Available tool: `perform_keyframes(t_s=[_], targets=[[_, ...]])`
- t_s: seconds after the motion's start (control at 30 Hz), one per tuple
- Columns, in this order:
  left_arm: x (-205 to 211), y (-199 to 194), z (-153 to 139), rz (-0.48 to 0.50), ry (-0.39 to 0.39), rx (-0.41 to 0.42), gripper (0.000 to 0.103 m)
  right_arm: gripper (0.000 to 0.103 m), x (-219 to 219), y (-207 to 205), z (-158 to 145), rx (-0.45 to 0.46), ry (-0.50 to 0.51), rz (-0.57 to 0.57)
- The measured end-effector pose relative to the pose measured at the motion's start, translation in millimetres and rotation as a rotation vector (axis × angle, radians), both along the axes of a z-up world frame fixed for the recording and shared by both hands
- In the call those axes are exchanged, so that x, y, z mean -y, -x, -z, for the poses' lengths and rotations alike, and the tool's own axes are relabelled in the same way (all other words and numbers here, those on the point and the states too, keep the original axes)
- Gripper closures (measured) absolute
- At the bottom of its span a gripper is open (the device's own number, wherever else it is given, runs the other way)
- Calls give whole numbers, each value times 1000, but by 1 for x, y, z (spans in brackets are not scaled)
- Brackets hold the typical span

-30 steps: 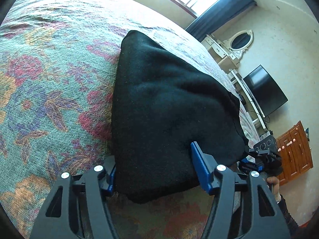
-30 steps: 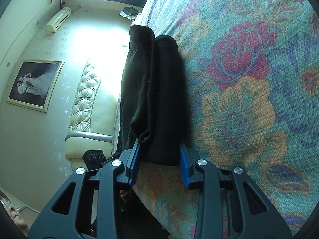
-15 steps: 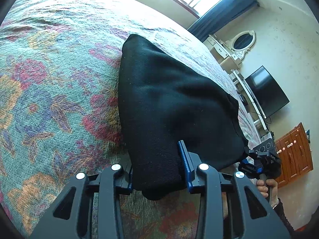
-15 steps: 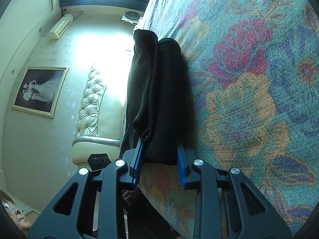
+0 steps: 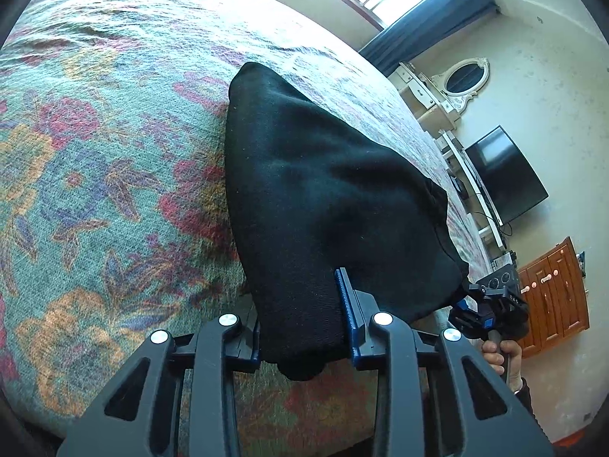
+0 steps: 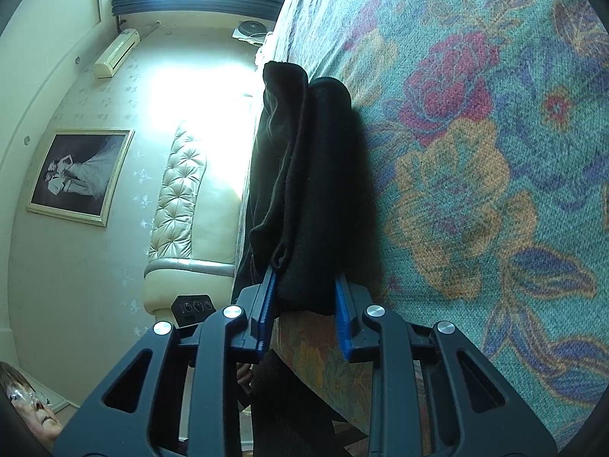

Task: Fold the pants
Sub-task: 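Hold the black pants bundle end with both grippers and press it down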

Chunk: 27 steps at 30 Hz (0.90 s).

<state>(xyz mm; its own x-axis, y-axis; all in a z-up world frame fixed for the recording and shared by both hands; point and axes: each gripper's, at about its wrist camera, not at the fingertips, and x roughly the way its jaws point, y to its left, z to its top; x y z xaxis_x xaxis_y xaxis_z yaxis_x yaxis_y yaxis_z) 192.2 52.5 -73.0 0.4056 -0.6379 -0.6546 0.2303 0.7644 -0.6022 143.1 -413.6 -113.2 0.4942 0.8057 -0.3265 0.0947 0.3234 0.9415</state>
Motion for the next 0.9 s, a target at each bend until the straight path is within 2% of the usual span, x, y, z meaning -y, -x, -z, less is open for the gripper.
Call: perform_keyframes(t_s=[0.23, 0.47, 0.63, 0.8, 0.9], targets=[[-7, -1, 3, 14, 16, -12, 71, 77, 0, 27, 10, -12, -31, 23], [-8, -3, 6, 22, 23, -8, 68, 77, 3, 28, 16, -15, -41, 40], [-14, -2, 13, -4, 46, -38, 49, 71, 5, 29, 14, -7, -23, 44], [-23, 8, 10, -25, 42, -30, 42, 60, 16, 40, 12, 2, -72, 94], [-27, 14, 7, -50, 32, -28, 37, 56, 24, 53, 6, 3, -38, 164]])
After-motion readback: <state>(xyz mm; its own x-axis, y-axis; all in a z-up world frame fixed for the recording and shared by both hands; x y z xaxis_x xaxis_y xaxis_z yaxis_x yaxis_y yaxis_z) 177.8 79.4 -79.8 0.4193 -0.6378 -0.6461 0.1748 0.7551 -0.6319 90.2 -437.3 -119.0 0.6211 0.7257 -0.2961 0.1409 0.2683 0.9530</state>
